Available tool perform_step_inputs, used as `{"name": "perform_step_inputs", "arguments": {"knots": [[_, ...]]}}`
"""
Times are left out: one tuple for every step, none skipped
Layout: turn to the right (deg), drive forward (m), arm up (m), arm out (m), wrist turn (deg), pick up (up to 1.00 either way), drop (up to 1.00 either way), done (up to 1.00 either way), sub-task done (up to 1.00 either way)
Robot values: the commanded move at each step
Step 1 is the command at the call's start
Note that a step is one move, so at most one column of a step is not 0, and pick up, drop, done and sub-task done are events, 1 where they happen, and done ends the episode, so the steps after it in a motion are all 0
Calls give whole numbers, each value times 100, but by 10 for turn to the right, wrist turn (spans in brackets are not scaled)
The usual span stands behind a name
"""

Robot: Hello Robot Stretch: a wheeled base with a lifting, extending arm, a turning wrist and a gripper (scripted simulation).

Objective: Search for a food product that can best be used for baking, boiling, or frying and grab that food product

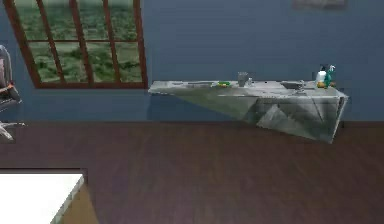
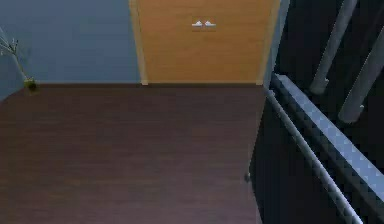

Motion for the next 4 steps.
{"name": "perform_step_inputs", "arguments": {"knots": [[450,0,0,0,0,0,0,0,0],[210,0,0,0,0,0,0,0,0],[30,0,0,0,0,0,0,0,0],[0,20,0,0,0,0,0,0,0]]}}
